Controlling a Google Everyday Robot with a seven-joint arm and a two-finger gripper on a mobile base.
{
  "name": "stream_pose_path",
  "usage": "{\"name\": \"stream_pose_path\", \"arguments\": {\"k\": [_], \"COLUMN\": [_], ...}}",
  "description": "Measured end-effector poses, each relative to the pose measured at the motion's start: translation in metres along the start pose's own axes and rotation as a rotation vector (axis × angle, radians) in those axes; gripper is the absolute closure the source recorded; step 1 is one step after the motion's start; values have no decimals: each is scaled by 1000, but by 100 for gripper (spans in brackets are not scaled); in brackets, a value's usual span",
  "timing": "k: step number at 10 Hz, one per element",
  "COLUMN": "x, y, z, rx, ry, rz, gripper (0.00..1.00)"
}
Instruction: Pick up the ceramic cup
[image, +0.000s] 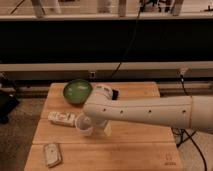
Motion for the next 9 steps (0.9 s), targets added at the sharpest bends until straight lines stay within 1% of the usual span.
{"name": "stream_pose_path", "arguments": {"k": [1,2,3,6,7,9], "x": [0,0,1,2,1,1], "y": [-2,-3,-4,-7,-9,-11], "z": [5,10,13,21,23,26], "rx": [-7,-13,-16,-22,-22,-19], "ry": [-8,-14,-17,-25,-25,-24], "rz": [-3,-6,-7,-10,-11,-7], "gripper": [20,23,30,62,74,89]}}
